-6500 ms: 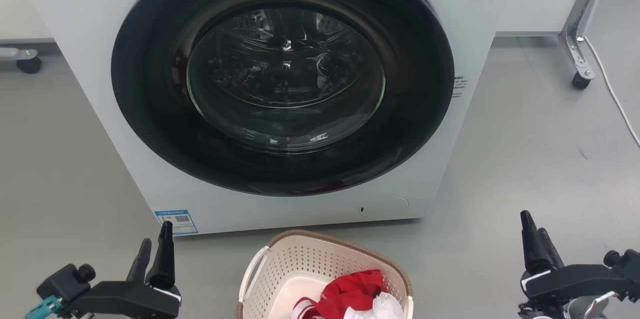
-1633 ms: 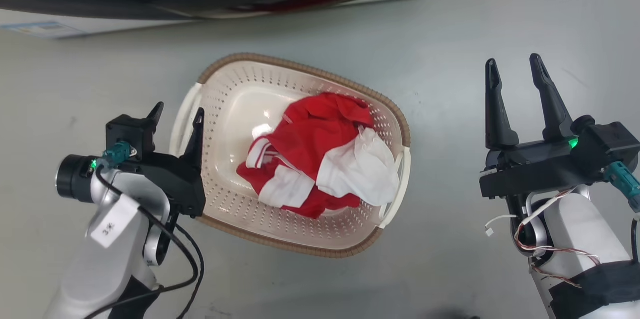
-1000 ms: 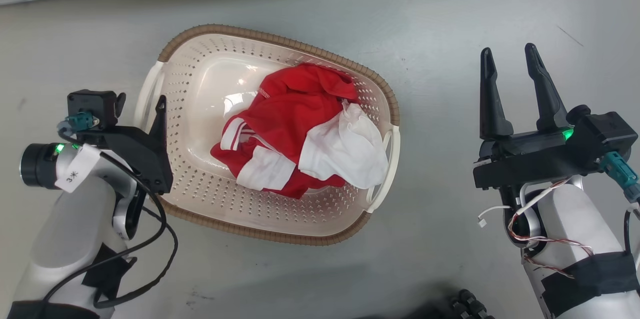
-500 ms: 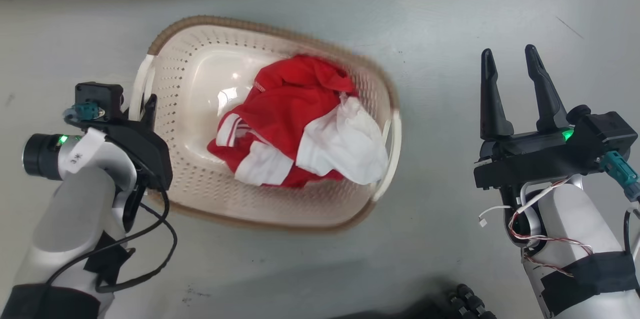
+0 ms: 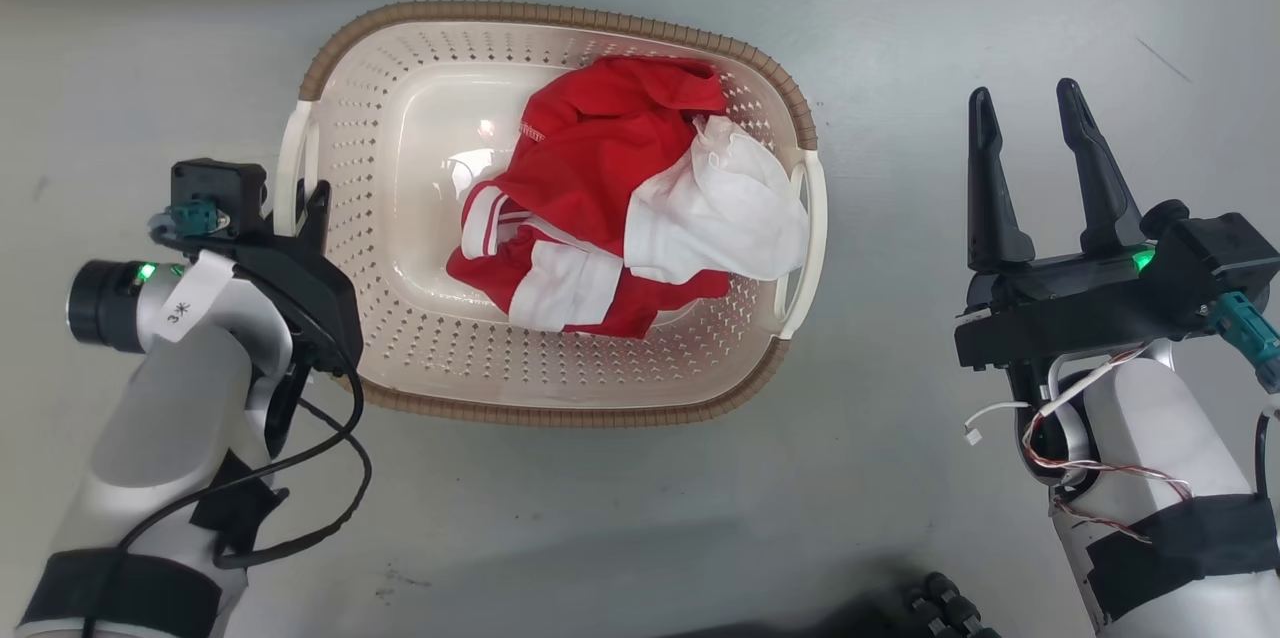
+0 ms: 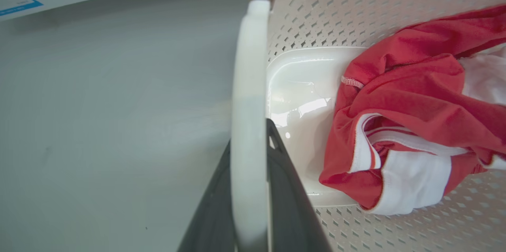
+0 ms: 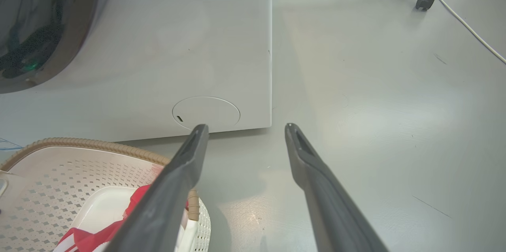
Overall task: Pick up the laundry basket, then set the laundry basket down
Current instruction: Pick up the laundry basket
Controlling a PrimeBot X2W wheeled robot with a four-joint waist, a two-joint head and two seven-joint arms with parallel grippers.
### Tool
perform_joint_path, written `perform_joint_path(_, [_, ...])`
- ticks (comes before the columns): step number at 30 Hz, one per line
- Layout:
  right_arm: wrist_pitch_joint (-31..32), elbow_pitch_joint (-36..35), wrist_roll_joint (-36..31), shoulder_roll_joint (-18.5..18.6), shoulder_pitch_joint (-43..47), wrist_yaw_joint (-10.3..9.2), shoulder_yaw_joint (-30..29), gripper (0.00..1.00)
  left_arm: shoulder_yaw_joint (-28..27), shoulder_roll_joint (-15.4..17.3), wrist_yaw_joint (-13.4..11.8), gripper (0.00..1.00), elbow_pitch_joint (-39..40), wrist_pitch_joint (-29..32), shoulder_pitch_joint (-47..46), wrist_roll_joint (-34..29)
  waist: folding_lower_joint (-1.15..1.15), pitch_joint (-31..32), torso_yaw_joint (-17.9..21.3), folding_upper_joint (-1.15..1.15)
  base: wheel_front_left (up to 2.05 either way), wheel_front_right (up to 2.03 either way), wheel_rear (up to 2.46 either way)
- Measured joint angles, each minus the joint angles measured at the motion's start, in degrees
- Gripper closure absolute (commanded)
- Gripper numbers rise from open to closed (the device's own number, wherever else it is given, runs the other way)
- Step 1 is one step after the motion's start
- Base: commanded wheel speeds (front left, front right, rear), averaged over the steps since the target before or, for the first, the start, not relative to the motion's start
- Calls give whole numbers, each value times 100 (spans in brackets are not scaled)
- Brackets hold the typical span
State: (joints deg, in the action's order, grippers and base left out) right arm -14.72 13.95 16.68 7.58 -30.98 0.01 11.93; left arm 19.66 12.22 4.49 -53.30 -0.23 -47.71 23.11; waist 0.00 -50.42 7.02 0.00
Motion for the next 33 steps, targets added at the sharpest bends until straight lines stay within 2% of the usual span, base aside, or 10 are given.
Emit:
perform_joint_path(13, [1, 122, -29, -1, 4, 48, -127, 0, -403, -438, -20, 100, -687, -154, 264, 514, 0, 252, -195, 0, 0, 0, 0])
perform_joint_path(24, [1, 126, -121, -11, 2, 102, -132, 0, -492, -541, 7, 100, -988, -194, 376, 611, 1, 362, -330, 0, 0, 0, 0])
perform_joint_path(25, [1, 127, -129, -11, 2, 102, -137, 0, -491, -541, 7, 62, -1003, -197, 374, 611, 1, 367, -335, 0, 0, 0, 0])
perform_joint_path(26, [1, 130, -149, -11, 2, 103, -144, 0, -492, -542, 8, 0, -1022, -197, 368, 611, 1, 371, -339, 0, 0, 0, 0])
perform_joint_path(33, [1, 196, -165, -11, 3, 122, -186, 0, -515, -543, 49, 0, -1100, -313, 318, 653, 1, 409, -364, 0, 0, 0, 0])
